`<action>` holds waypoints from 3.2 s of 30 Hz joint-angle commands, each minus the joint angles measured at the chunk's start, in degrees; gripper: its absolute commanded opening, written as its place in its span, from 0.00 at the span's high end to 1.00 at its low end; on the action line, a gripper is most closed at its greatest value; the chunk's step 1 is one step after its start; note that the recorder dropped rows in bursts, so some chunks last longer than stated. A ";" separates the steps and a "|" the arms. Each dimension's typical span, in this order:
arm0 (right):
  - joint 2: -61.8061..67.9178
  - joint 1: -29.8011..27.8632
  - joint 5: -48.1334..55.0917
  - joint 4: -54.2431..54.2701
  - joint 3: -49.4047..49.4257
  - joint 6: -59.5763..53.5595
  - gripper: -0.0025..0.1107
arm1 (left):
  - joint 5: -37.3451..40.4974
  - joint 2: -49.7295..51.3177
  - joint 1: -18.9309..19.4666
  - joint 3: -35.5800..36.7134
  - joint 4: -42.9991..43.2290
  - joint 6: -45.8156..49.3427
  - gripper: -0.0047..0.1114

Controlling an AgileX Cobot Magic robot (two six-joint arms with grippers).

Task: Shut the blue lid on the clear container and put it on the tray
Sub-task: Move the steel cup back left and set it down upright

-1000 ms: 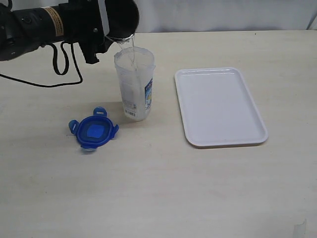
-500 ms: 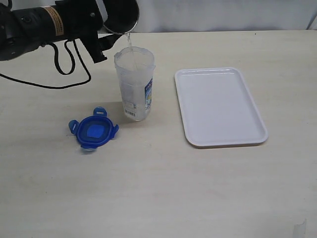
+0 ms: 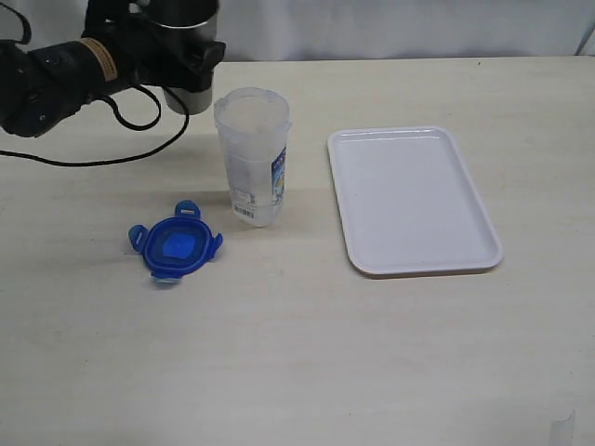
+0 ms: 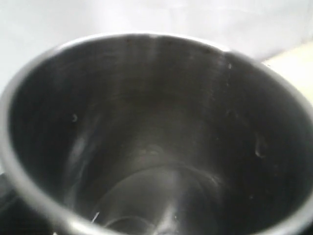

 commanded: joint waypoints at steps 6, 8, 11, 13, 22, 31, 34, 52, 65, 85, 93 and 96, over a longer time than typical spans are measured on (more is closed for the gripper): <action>-0.08 -0.23 -0.15 -0.49 0.12 -0.47 0.94 | -0.44 5.84 7.51 -6.67 -6.10 -0.58 0.96; -0.08 -0.23 -0.15 -0.49 0.12 -0.47 0.94 | -0.57 7.69 8.22 -8.55 -6.10 -0.58 0.96; -0.08 -0.23 -0.15 -0.49 0.12 -0.47 0.94 | 1.82 10.27 8.48 -12.28 -6.10 -1.40 0.96; -0.08 -0.23 -0.15 -0.49 0.12 -0.47 0.94 | 3.03 12.08 8.48 -14.63 -5.50 -1.40 0.96; -0.08 -0.23 -0.15 -0.49 0.12 -0.47 0.94 | 3.30 18.42 8.48 -20.16 -5.61 -2.04 0.96; -0.08 -0.23 -0.15 -0.49 0.12 -0.47 0.94 | 1.27 20.81 8.48 -20.56 -5.61 -2.04 0.96; -0.08 -0.23 -0.15 -0.49 0.12 -0.47 0.94 | 1.34 20.81 8.48 -20.56 -5.71 -2.04 0.96; -0.08 -0.23 -0.15 -0.49 0.12 -0.47 0.94 | 10.08 20.81 8.48 -20.56 -6.23 -2.04 0.18; -0.08 -0.23 -0.15 -0.49 0.12 -0.47 0.94 | 13.83 20.81 8.48 -20.56 -7.60 -3.04 0.18; -0.08 -0.23 -0.15 -0.49 0.12 -0.47 0.94 | 16.57 16.47 8.48 -15.07 -6.97 -3.34 0.18; -0.08 -0.23 -0.15 -0.49 0.12 -0.47 0.94 | 18.64 11.32 8.48 -9.64 -6.97 -3.34 0.18; -0.08 -0.23 -0.15 -0.49 0.12 -0.47 0.94 | 18.75 8.56 8.48 -6.28 -6.97 -3.34 0.18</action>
